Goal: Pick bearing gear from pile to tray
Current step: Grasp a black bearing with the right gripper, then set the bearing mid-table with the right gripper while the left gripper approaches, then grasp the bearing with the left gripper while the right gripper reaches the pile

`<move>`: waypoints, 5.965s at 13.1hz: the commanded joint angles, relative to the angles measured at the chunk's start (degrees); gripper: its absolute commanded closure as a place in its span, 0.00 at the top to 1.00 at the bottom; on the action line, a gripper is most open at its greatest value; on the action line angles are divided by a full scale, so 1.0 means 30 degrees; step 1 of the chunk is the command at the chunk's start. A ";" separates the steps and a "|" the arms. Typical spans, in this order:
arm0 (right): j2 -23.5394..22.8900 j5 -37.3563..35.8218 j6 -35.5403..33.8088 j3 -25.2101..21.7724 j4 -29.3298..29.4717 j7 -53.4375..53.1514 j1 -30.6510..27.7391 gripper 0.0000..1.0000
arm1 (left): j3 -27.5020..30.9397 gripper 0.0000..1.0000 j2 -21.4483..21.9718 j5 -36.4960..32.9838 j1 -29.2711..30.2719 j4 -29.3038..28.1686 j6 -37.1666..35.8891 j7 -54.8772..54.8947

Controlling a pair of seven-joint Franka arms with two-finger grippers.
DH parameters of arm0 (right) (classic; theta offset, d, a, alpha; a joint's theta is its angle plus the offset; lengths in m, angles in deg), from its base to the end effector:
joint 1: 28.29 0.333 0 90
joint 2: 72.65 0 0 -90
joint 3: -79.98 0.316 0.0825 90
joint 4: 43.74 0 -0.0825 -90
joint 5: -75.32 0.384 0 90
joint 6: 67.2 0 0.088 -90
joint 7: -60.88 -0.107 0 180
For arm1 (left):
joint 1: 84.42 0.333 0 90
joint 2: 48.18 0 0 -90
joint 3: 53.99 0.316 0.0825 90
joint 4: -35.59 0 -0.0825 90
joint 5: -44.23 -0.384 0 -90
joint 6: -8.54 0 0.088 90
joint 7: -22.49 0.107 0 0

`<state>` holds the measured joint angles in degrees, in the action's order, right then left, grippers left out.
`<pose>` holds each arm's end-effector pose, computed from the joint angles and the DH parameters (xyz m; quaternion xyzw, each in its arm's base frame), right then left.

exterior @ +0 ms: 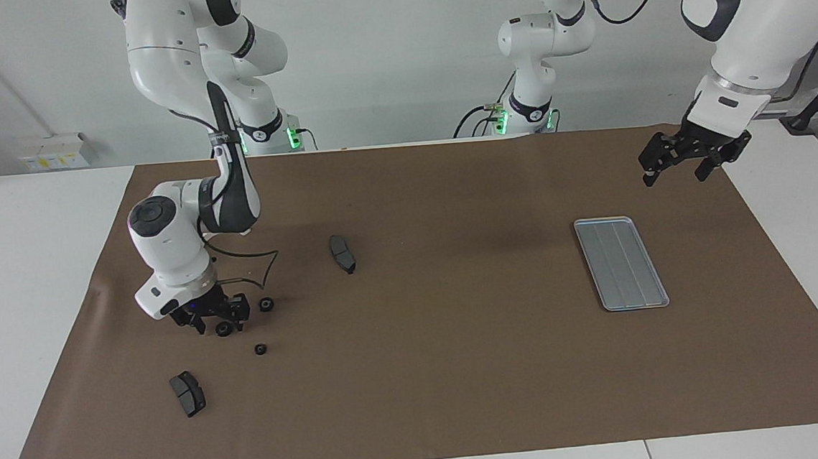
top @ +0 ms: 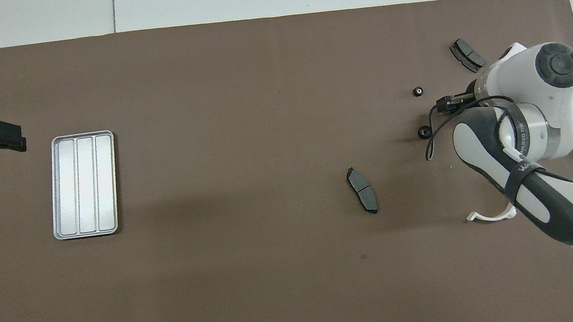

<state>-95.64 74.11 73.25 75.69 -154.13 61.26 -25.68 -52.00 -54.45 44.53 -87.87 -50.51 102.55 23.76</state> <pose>0.6355 -0.0160 0.2932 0.9978 0.0003 0.0617 0.0227 0.5944 -0.0168 0.6002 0.9996 -0.0238 0.0143 0.0007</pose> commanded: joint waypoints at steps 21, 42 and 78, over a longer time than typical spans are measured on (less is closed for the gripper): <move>0.2888 0.0229 -0.1905 0.0434 -0.0121 -0.1345 0.2405 0.00 | 0.0069 1.00 0.0596 0.0193 0.0006 -0.0716 0.0129 0.0221; -0.4760 -0.1354 -0.5304 0.0434 0.9844 -1.2137 1.0818 0.03 | -0.0195 1.00 0.0747 0.1038 -0.5998 -0.3413 0.5162 -0.8562; 0.2243 -0.0387 0.0640 0.0434 -0.3249 -0.1150 0.2500 1.00 | -0.0107 1.00 -0.9833 -0.0920 -1.2152 0.0017 1.2140 -1.5658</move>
<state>-90.03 71.81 72.56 76.34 -161.00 55.84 -17.22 -52.97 -85.57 43.07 -123.77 -47.81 137.74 -23.08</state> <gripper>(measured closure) 0.000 0.000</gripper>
